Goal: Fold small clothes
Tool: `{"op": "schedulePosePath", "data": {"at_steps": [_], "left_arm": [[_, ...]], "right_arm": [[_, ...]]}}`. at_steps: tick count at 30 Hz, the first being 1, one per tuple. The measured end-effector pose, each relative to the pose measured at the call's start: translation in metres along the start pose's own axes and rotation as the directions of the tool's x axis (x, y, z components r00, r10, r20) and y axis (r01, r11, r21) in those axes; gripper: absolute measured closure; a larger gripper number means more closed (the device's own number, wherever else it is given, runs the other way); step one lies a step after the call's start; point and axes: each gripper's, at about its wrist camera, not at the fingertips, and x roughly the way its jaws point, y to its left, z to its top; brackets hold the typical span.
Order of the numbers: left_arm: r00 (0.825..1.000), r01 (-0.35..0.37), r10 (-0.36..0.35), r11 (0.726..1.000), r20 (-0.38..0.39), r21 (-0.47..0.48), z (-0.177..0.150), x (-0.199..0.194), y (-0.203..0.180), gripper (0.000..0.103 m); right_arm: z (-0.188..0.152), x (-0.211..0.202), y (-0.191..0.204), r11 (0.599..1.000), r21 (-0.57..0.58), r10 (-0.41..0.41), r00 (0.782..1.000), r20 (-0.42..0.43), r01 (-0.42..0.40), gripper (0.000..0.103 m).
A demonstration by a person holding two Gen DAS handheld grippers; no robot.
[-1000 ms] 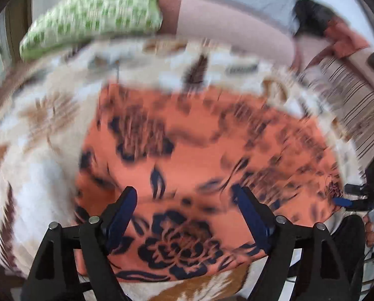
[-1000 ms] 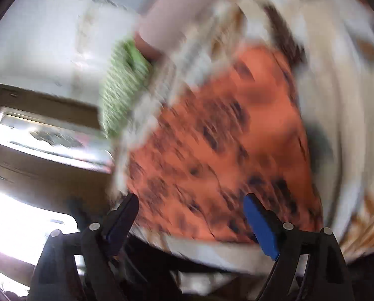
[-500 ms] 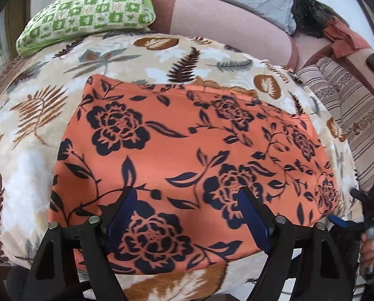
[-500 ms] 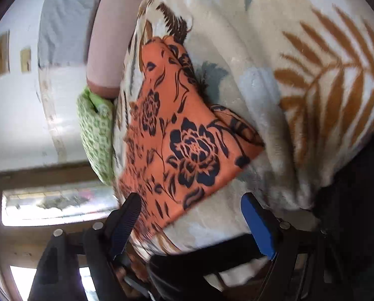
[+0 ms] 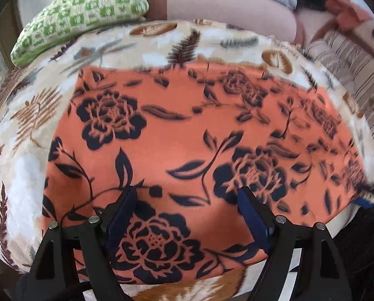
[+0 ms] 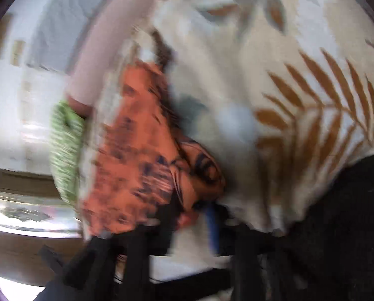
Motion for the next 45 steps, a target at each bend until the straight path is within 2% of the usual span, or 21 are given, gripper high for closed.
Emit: {"op": "schedulePosePath", "data": {"at_steps": [1, 5, 11, 15, 16, 18, 19, 23, 24, 27, 29, 31, 33, 37, 39, 40, 41, 42, 43, 44, 45], "left_arm": [[1.000, 0.008, -0.008, 1.000, 0.021, -0.009, 0.000, -0.005, 0.001, 0.021], [0.994, 0.058, -0.053, 0.997, 0.093, -0.049, 0.008, -0.019, 0.006, 0.021], [0.999, 0.033, -0.031, 0.996, 0.035, -0.078, 0.009, 0.007, 0.013, 0.021], [0.999, 0.008, -0.006, 0.999, 0.045, -0.038, 0.007, 0.009, 0.007, 0.016], [0.999, 0.008, -0.006, 0.999, 0.046, -0.035, 0.007, 0.010, 0.007, 0.016], [0.999, 0.012, -0.011, 1.000, 0.051, -0.028, 0.005, 0.010, 0.008, 0.016], [0.998, 0.016, -0.015, 1.000, 0.055, -0.021, 0.004, 0.009, 0.008, 0.016], [0.997, 0.012, -0.012, 1.000, 0.070, 0.002, 0.002, 0.010, 0.007, 0.013], [0.998, 0.007, -0.007, 1.000, 0.069, 0.007, 0.002, 0.011, 0.005, 0.012], [0.998, 0.010, -0.010, 1.000, 0.058, 0.010, 0.004, 0.008, 0.005, 0.012], [0.997, 0.030, -0.029, 0.999, 0.065, -0.018, 0.006, 0.004, 0.009, 0.012], [0.995, 0.046, -0.041, 0.997, 0.086, -0.065, 0.007, -0.004, 0.016, 0.012], [0.992, 0.058, -0.046, 0.993, 0.114, -0.099, 0.007, -0.013, 0.021, 0.012], [0.990, 0.060, -0.043, 0.990, 0.133, -0.124, 0.003, -0.021, 0.031, 0.012], [0.993, 0.059, -0.044, 0.988, 0.106, -0.141, 0.001, -0.017, 0.036, 0.012], [0.995, 0.062, -0.048, 0.986, 0.091, -0.154, 0.000, -0.015, 0.039, 0.012], [0.995, 0.068, -0.054, 0.984, 0.087, -0.162, -0.002, -0.016, 0.040, 0.012], [0.994, 0.070, -0.055, 0.983, 0.095, -0.167, -0.004, -0.020, 0.042, 0.012], [0.993, 0.069, -0.051, 0.983, 0.108, -0.171, -0.006, -0.024, 0.044, 0.012], [0.992, 0.069, -0.049, 0.982, 0.117, -0.173, -0.006, -0.027, 0.045, 0.012], [0.991, 0.072, -0.051, 0.982, 0.122, -0.176, -0.006, -0.029, 0.047, 0.012]], "right_arm": [[0.001, -0.008, 0.002, 1.000, -0.021, -0.004, 1.000, 0.009, 0.004, 0.036], [0.026, -0.048, 0.030, 0.990, -0.143, 0.036, 0.992, 0.122, -0.018, 0.031], [0.110, -0.001, 0.077, 0.955, -0.265, 0.148, 0.989, 0.024, -0.137, 0.028], [0.146, 0.070, 0.088, 0.952, -0.306, -0.009, 0.997, -0.075, -0.014, 0.028], [0.150, 0.081, 0.084, 0.953, -0.302, -0.033, 0.994, -0.105, 0.000, 0.030], [0.149, 0.092, 0.093, 0.936, -0.351, -0.078, 0.990, -0.118, 0.032, 0.076], [0.146, 0.086, 0.098, 0.934, -0.357, -0.056, 0.993, -0.102, 0.016, 0.087], [0.133, 0.072, 0.110, 0.886, -0.444, -0.121, 0.991, 0.055, 0.133, 0.087], [0.139, 0.087, 0.094, 0.897, -0.410, -0.174, 0.985, 0.018, 0.166, 0.084], [0.143, 0.078, 0.086, 0.933, -0.339, -0.122, 0.992, 0.025, 0.123, 0.072], [0.136, 0.056, 0.098, 0.909, -0.372, -0.154, 0.981, 0.115, 0.186, 0.037], [0.126, 0.036, 0.110, 0.894, -0.398, -0.145, 0.974, 0.175, 0.205, 0.037], [0.112, 0.016, 0.127, 0.893, -0.426, -0.070, 0.980, 0.186, 0.145, 0.037], [0.079, 0.034, 0.130, 0.915, -0.399, 0.076, 0.997, 0.011, -0.065, 0.033], [0.078, 0.059, 0.103, 0.940, -0.341, -0.015, 1.000, -0.005, 0.013, 0.033], [0.081, 0.069, 0.082, 0.958, -0.279, -0.069, 0.998, -0.006, 0.064, 0.037], [0.086, 0.066, 0.059, 0.984, -0.177, -0.018, 1.000, 0.011, 0.019, 0.058], [0.086, 0.058, 0.056, 0.989, -0.144, -0.004, 1.000, 0.025, 0.007, 0.061], [0.084, 0.047, 0.062, 0.987, -0.160, -0.024, 0.999, 0.046, 0.031, 0.059], [0.082, 0.040, 0.068, 0.981, -0.184, -0.046, 0.997, 0.063, 0.057, 0.043], [0.076, 0.030, 0.082, 0.970, -0.235, -0.041, 0.995, 0.091, 0.062, 0.037]]}}
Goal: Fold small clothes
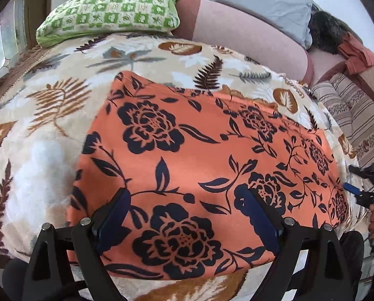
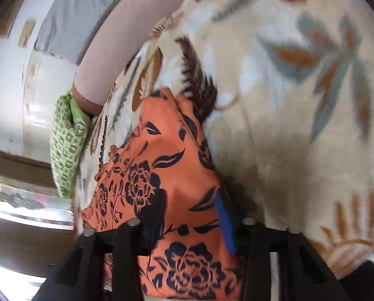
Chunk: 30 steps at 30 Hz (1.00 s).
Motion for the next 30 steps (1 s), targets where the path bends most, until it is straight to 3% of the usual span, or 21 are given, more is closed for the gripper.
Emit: {"op": "schedulePosePath", "data": {"at_steps": [3, 4, 6, 7, 9, 11, 15, 18, 19, 20, 21, 23, 26, 28, 29, 30], "left_arm": [[1.000, -0.001, 0.001, 1.000, 0.023, -0.010, -0.002, -0.006, 0.003, 0.012], [1.000, -0.002, 0.002, 1.000, 0.019, -0.010, -0.002, -0.005, 0.004, 0.012], [1.000, -0.012, 0.012, 1.000, -0.016, -0.008, -0.004, 0.005, 0.007, 0.012], [0.999, -0.028, 0.027, 1.000, -0.043, -0.008, -0.004, 0.011, 0.009, 0.012], [0.996, -0.053, 0.054, 0.998, -0.066, 0.017, -0.006, 0.018, 0.009, 0.012], [0.997, -0.059, 0.061, 0.997, -0.051, 0.042, -0.005, 0.015, 0.003, 0.012], [0.999, -0.036, 0.036, 0.999, -0.002, 0.035, 0.001, 0.003, 0.001, 0.012], [1.000, -0.004, 0.004, 1.000, 0.025, -0.014, 0.007, -0.009, 0.015, 0.012], [0.999, 0.013, -0.012, 0.999, 0.033, -0.045, 0.010, -0.014, 0.025, 0.012], [0.999, 0.031, -0.028, 0.996, 0.041, -0.085, 0.013, -0.019, 0.039, 0.012], [0.998, 0.044, -0.038, 0.991, 0.047, -0.124, 0.015, -0.023, 0.052, 0.012], [0.996, 0.076, -0.066, 0.974, 0.053, -0.211, 0.018, -0.027, 0.079, 0.012], [0.992, 0.117, -0.126, 0.937, -0.005, -0.329, 0.017, -0.012, 0.112, 0.012], [0.990, 0.119, -0.136, 0.937, -0.029, -0.330, 0.010, -0.006, 0.115, 0.013], [0.991, 0.107, -0.127, 0.942, -0.042, -0.317, 0.005, -0.003, 0.114, 0.021], [0.992, 0.078, -0.103, 0.951, -0.068, -0.299, 0.000, 0.001, 0.113, 0.044]], "right_arm": [[-0.013, -0.007, 0.019, 0.988, -0.091, 0.125, 0.992, -0.019, -0.127, 0.027], [-0.017, 0.000, 0.017, 0.986, -0.103, 0.123, 0.991, -0.046, -0.128, 0.022], [-0.021, 0.021, -0.008, 0.996, -0.076, 0.031, 0.994, -0.106, -0.039, 0.021], [-0.021, 0.030, -0.026, 0.999, -0.005, -0.049, 0.990, -0.132, 0.049, 0.025], [-0.015, 0.018, -0.031, 0.998, 0.069, -0.001, 0.995, -0.097, 0.008, 0.028], [-0.006, 0.004, -0.009, 0.999, 0.002, -0.032, 0.998, -0.056, 0.032, 0.028], [0.013, -0.009, 0.045, 0.987, -0.153, 0.053, 0.999, -0.006, -0.053, 0.026], [0.026, 0.028, 0.063, 0.977, -0.162, 0.123, 0.988, -0.092, -0.137, 0.020], [0.031, 0.045, 0.057, 0.982, -0.143, 0.104, 0.987, -0.122, -0.121, 0.020], [0.034, 0.070, 0.042, 0.993, -0.115, -0.033, 0.987, -0.155, 0.015, 0.020], [0.033, 0.080, 0.028, 0.994, -0.084, -0.077, 0.982, -0.171, 0.063, 0.020], [0.030, 0.075, 0.029, 0.995, -0.094, -0.042, 0.992, -0.121, 0.031, 0.021], [0.023, 0.079, 0.040, 0.980, -0.186, -0.090, 0.987, -0.130, 0.065, 0.021], [0.021, 0.082, 0.040, 0.983, -0.177, -0.079, 0.988, -0.131, 0.055, 0.021], [0.023, 0.082, 0.038, 0.985, -0.166, -0.071, 0.989, -0.132, 0.049, 0.021], [0.024, 0.085, 0.037, 0.988, -0.150, -0.061, 0.989, -0.135, 0.040, 0.020]]}}
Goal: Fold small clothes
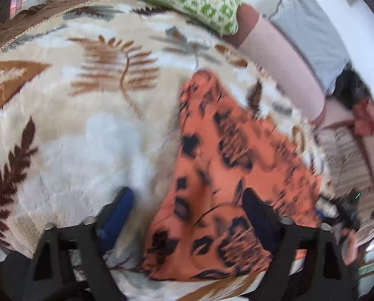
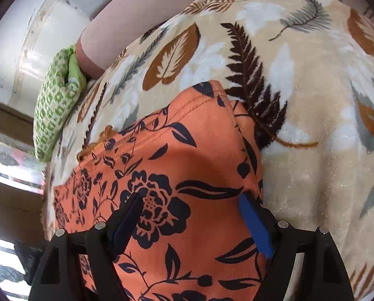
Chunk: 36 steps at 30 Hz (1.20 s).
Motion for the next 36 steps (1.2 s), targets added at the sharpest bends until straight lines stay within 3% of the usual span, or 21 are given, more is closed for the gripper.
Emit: {"op": "schedulePosePath", "data": {"at_steps": [1, 2, 3, 4, 8, 11, 14, 16, 18, 19, 20, 21, 22, 24, 27, 32, 36], "left_arm": [[0.997, -0.076, 0.076, 0.997, 0.005, 0.027, -0.004, 0.001, 0.000, 0.057], [0.997, -0.079, 0.079, 0.996, 0.007, 0.041, -0.005, 0.000, 0.000, 0.065], [0.999, -0.033, 0.033, 0.999, -0.003, 0.033, -0.004, -0.003, 0.001, 0.081], [1.000, -0.004, 0.004, 1.000, -0.020, 0.016, -0.003, -0.005, 0.002, 0.082], [0.999, -0.029, 0.032, 0.997, -0.037, 0.075, -0.003, -0.009, -0.006, 0.079], [0.998, -0.054, 0.055, 0.990, -0.003, 0.128, 0.008, -0.016, -0.016, 0.065], [0.994, -0.050, 0.029, 0.980, 0.109, 0.193, 0.036, -0.033, -0.032, 0.037], [0.991, -0.014, -0.017, 0.974, 0.132, 0.227, 0.062, -0.023, -0.045, 0.035], [0.993, 0.037, -0.058, 0.978, 0.098, 0.203, 0.087, 0.005, -0.048, 0.035], [0.996, 0.043, -0.056, 0.983, 0.066, 0.176, 0.099, 0.023, -0.045, 0.036], [0.998, 0.047, -0.052, 0.989, 0.033, 0.142, 0.107, 0.039, -0.039, 0.055], [0.999, 0.040, -0.038, 0.996, -0.025, 0.082, 0.114, 0.060, -0.028, 0.092], [0.997, 0.038, -0.035, 0.999, -0.070, 0.037, 0.115, 0.072, -0.019, 0.094], [0.994, 0.098, -0.098, 0.995, -0.057, -0.004, 0.114, 0.073, -0.009, 0.094], [0.996, 0.075, -0.072, 0.996, -0.044, 0.053, 0.109, 0.067, -0.011, 0.094], [0.996, 0.072, -0.069, 0.996, -0.059, 0.057, 0.113, 0.069, -0.012, 0.092], [0.998, 0.041, -0.036, 0.993, -0.048, 0.107, 0.110, 0.070, -0.017, 0.092]], "right_arm": [[0.000, 0.002, 0.001, 1.000, 0.003, 0.003, 1.000, -0.003, -0.003, 0.019], [0.001, -0.004, -0.005, 1.000, -0.005, 0.000, 1.000, -0.006, 0.000, 0.018], [0.002, -0.002, -0.002, 1.000, -0.014, -0.006, 1.000, -0.009, 0.005, 0.018], [0.001, 0.000, 0.002, 0.999, -0.030, -0.016, 1.000, -0.012, 0.016, 0.016], [0.004, 0.002, 0.007, 0.997, -0.067, -0.046, 0.999, -0.015, 0.045, 0.007], [0.003, 0.008, 0.015, 0.993, -0.093, -0.071, 0.997, -0.018, 0.069, 0.000], [0.002, 0.010, 0.019, 0.988, -0.118, -0.099, 0.995, -0.027, 0.096, 0.000], [0.003, 0.009, 0.017, 0.991, -0.109, -0.087, 0.996, -0.028, 0.084, 0.000], [0.003, 0.005, 0.012, 0.994, -0.087, -0.061, 0.998, -0.027, 0.059, 0.000], [0.004, 0.004, 0.010, 0.996, -0.080, -0.050, 0.998, -0.029, 0.048, 0.001], [0.004, 0.002, 0.007, 0.997, -0.073, -0.035, 0.999, -0.033, 0.032, 0.000], [0.004, 0.001, 0.005, 0.998, -0.067, -0.021, 0.999, -0.035, 0.019, 0.000], [0.005, -0.001, 0.003, 0.998, -0.063, -0.012, 0.999, -0.037, 0.010, 0.001], [0.006, -0.002, -0.001, 0.999, -0.051, 0.017, 0.999, -0.044, -0.019, 0.001], [0.009, -0.004, -0.005, 0.999, -0.040, 0.033, 0.998, -0.052, -0.035, 0.001], [0.018, -0.019, 0.008, 0.998, -0.045, 0.039, 0.997, -0.065, -0.042, 0.001], [0.039, -0.043, 0.028, 0.986, -0.091, 0.139, 0.990, 0.021, -0.137, 0.001]]}}
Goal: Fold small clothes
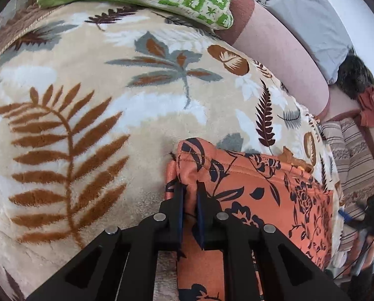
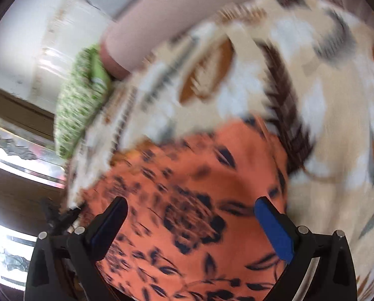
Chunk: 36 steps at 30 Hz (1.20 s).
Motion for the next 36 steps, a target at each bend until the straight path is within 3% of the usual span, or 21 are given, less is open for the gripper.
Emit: {"op": "schedulePosePath", "data": {"at_steps": [2, 5, 6, 9, 13, 15, 17, 18, 19, 20, 23, 27, 29, 30, 31, 33, 36], "left_arm": [[1.000, -0.004, 0.004, 1.000, -0.001, 0.000, 0.000, 0.001, 0.000, 0.092], [1.000, -0.023, 0.023, 1.000, -0.008, 0.013, 0.001, -0.001, -0.002, 0.091], [0.999, -0.051, 0.051, 0.998, -0.009, 0.030, 0.003, -0.002, -0.007, 0.089], [0.990, -0.121, 0.112, 0.986, 0.083, 0.112, 0.001, -0.032, -0.029, 0.088], [0.992, -0.036, 0.017, 0.987, 0.125, 0.155, -0.011, -0.061, -0.046, 0.067], [0.994, -0.033, 0.014, 0.984, 0.105, 0.177, -0.020, -0.053, -0.047, 0.059], [0.995, -0.090, 0.083, 0.983, 0.053, 0.160, -0.024, -0.031, -0.039, 0.059], [0.988, -0.153, 0.157, 0.979, -0.013, 0.135, -0.026, -0.011, -0.028, 0.058], [0.989, -0.143, 0.147, 0.983, -0.027, 0.114, -0.027, -0.004, -0.021, 0.056], [0.992, -0.124, 0.125, 0.987, 0.003, 0.099, -0.027, -0.007, -0.018, 0.056], [0.982, -0.184, 0.179, 0.973, 0.053, 0.138, -0.025, -0.021, -0.028, 0.058], [0.987, -0.135, 0.118, 0.977, 0.109, 0.163, -0.022, -0.035, -0.037, 0.058], [0.979, -0.196, 0.185, 0.968, 0.080, 0.157, -0.018, -0.022, -0.032, 0.058], [0.972, -0.232, 0.233, 0.963, 0.013, 0.136, -0.017, -0.005, -0.021, 0.055], [0.976, -0.215, 0.216, 0.970, 0.002, 0.110, -0.016, -0.001, -0.016, 0.055], [0.978, -0.208, 0.207, 0.974, 0.019, 0.089, -0.014, -0.010, -0.018, 0.055], [0.976, -0.204, 0.192, 0.970, 0.099, 0.130, -0.015, -0.024, -0.031, 0.053]], "right_arm": [[0.013, 0.012, -0.012, 0.996, 0.059, 0.074, 0.997, -0.014, -0.073, 0.001], [0.023, 0.046, -0.062, 0.977, 0.213, 0.023, 0.998, -0.053, -0.011, 0.002], [0.023, 0.042, -0.069, 0.962, 0.267, 0.062, 0.998, -0.009, -0.057, 0.002], [0.026, 0.021, -0.047, 0.976, 0.211, 0.057, 0.998, 0.024, -0.061, 0.002], [0.031, 0.010, -0.026, 0.987, 0.131, 0.090, 0.995, 0.041, -0.094, 0.002], [0.033, 0.018, -0.033, 0.983, 0.149, 0.100, 0.994, 0.031, -0.104, 0.002], [0.032, 0.037, -0.051, 0.981, 0.182, 0.066, 0.998, -0.007, -0.064, 0.002], [0.030, 0.044, -0.068, 0.969, 0.243, 0.054, 0.998, -0.013, -0.049, 0.004], [0.027, 0.037, -0.072, 0.960, 0.269, 0.075, 0.997, 0.014, -0.076, 0.004], [0.028, 0.030, -0.070, 0.955, 0.283, 0.085, 0.996, 0.035, -0.092, 0.004], [0.032, 0.011, -0.046, 0.972, 0.224, 0.056, 0.997, 0.047, -0.065, 0.003], [0.043, 0.017, -0.030, 0.982, 0.145, 0.115, 0.993, 0.033, -0.119, 0.003], [0.042, 0.039, -0.048, 0.972, 0.208, 0.119, 0.993, -0.017, -0.112, 0.003], [0.039, 0.046, -0.060, 0.967, 0.237, 0.100, 0.995, -0.029, -0.090, 0.003], [0.038, 0.050, -0.067, 0.957, 0.267, 0.117, 0.993, -0.007, -0.111, 0.004], [0.036, 0.037, -0.066, 0.942, 0.304, 0.133, 0.990, 0.046, -0.141, 0.004], [0.037, 0.023, -0.042, 0.971, 0.210, 0.107, 0.993, 0.040, -0.113, 0.003]]}}
